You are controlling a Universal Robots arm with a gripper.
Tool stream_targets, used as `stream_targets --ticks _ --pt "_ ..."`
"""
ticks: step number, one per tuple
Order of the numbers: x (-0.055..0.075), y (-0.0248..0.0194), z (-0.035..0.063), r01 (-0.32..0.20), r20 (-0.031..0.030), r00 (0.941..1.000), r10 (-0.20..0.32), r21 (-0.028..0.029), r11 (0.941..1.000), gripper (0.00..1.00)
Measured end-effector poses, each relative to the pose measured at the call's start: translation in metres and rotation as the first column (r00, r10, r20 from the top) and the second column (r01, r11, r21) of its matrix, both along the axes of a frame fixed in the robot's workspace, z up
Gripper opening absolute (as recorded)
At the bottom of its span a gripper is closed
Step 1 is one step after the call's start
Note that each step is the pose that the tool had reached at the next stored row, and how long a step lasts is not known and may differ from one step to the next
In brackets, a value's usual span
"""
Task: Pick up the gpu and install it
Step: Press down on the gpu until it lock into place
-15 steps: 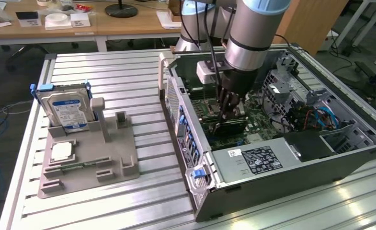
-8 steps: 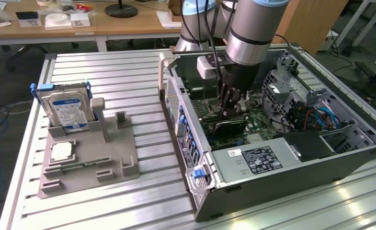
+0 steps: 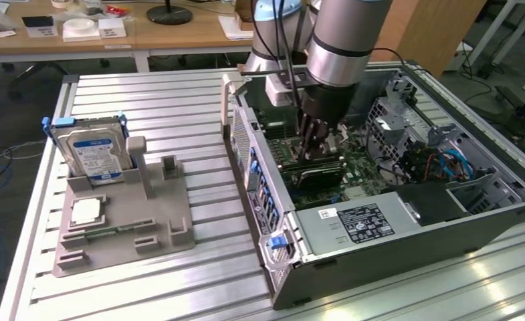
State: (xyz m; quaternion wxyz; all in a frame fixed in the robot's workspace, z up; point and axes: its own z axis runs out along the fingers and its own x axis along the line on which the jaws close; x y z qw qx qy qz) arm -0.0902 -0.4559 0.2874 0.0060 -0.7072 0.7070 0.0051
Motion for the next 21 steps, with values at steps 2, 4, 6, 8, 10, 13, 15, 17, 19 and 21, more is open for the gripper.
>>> stream_targets --ticks 2,4,6,8,10,13,15,17,19,21 --pt "-0.004 0.0 0.0 0.0 -0.0001 1.0 0.0 0.0 1.0 0.11" --pt "-0.008 0.0 0.0002 0.0 -0.0008 1.0 0.0 0.0 1.0 0.11" --pt "-0.013 0.0 0.0001 0.0 -0.0016 1.0 0.0 0.0001 1.0 0.11" --pt "-0.016 0.0001 0.0001 0.002 -0.0043 1.0 -0.002 0.0 1.0 0.11" --pt "-0.018 0.0001 0.0002 0.004 -0.0103 0.9999 -0.004 0.0 1.0 0.11" --pt "-0.02 0.0 0.0004 0.007 -0.0218 0.9997 -0.007 0.0 1.0 0.11" --pt "-0.021 -0.0001 0.0017 0.007 -0.0272 0.9996 -0.007 -0.0005 1.0 0.11" --pt "-0.021 0.0 0.0047 0.007 -0.0274 0.9996 -0.007 -0.0002 1.0 0.11" --pt "-0.021 0.0 0.0092 0.007 -0.0275 0.9996 -0.007 -0.0001 1.0 0.11" --pt "-0.022 0.0 0.0114 0.008 -0.0275 0.9996 -0.008 -0.0001 1.0 0.11"
